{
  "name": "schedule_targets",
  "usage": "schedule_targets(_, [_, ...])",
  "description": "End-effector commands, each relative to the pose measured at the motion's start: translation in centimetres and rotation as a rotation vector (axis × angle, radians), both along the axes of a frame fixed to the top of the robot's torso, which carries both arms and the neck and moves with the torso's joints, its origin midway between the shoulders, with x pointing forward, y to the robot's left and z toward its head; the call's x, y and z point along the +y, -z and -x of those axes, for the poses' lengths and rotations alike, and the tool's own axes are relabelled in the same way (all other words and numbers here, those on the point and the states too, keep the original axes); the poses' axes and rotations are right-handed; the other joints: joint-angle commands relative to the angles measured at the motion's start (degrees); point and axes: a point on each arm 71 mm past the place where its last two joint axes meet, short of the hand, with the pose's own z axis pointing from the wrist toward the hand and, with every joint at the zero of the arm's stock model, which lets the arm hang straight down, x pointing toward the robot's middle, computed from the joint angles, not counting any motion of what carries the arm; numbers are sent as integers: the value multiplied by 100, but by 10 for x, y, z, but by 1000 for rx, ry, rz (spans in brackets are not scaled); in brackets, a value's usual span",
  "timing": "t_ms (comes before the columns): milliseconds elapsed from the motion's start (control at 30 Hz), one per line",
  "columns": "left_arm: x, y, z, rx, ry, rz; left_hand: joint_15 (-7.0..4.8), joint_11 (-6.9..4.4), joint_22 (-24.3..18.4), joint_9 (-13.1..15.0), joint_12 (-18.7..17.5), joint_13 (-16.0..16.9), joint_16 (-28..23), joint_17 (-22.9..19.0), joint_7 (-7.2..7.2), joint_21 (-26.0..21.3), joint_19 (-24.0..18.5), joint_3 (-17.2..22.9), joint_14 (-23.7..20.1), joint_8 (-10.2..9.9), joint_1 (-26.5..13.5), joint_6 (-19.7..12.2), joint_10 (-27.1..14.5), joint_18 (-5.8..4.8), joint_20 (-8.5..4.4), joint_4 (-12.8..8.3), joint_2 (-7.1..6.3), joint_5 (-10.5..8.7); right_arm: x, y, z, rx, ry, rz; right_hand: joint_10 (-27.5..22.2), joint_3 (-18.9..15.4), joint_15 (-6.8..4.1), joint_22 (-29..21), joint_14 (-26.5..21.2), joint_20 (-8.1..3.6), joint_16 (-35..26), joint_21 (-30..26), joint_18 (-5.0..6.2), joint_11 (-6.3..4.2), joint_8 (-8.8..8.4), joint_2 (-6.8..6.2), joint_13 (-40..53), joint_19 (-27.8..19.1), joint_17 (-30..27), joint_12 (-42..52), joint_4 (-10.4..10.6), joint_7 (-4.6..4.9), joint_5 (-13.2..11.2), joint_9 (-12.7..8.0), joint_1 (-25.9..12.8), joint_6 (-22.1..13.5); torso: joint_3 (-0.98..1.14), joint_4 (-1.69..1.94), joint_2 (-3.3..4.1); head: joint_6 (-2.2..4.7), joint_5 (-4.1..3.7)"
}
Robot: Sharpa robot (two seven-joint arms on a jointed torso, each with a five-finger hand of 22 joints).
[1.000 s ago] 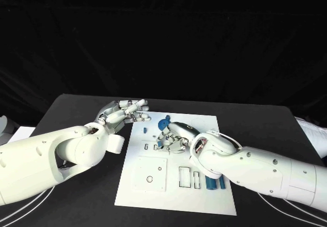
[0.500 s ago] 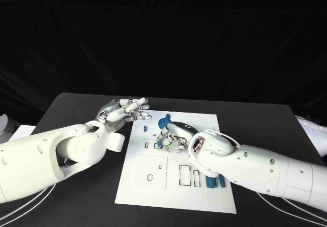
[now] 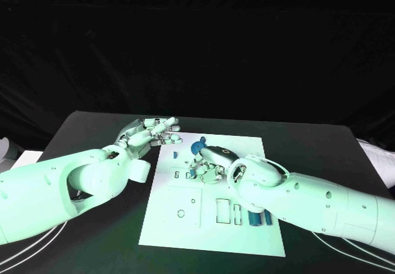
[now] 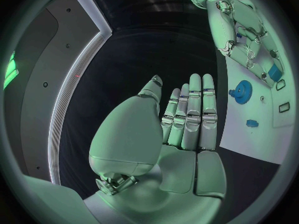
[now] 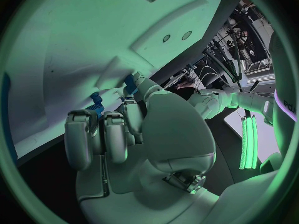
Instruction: Assemble the parts on the task board
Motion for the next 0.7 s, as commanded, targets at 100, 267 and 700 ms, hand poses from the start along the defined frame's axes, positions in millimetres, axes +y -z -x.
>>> schedule_targets(100, [-2, -1, 0, -6, 16, 14, 11, 8, -5, -4, -31, -7, -33, 5, 32, -22, 43, 7, 22, -19, 18, -23, -24, 23, -10, -27, 58, -24, -4, 13, 2, 36, 10, 118, -109, -82, 49, 412, 532, 16, -22, -37, -20, 32, -73, -119, -370, 83, 1278, -189, 28, 54, -40, -54, -168, -128, 0, 0, 1, -13, -3])
schedule_targets(267, [-1, -1, 0, -6, 16, 13, 11, 8, -5, -4, -31, -7, -33, 5, 32, -22, 43, 7, 22, -19, 18, -23, -24, 23, -10, -27, 58, -24, -4, 13, 3, 26, 16, 133, -178, -169, 80, 392, 531, 49, -24, -51, -16, 67, -105, -248, -469, 75, 1277, -357, 81, 90, -15, -81, -288, -223, -3, 2, -2, -14, -11])
schedule_targets(700, [-1, -1, 0, -6, 13, 12, 11, 8, -5, -4, -31, -7, -33, 5, 32, -22, 43, 7, 22, -19, 18, -23, -24, 23, -10, -27, 58, -24, -4, 12, 4, 10, 29, 140, -220, -249, 101, 377, 530, 74, -28, -62, -12, 89, -106, -351, -539, 69, 1274, -463, 148, 111, 20, -109, -378, -307, -6, 1, -1, -6, -14])
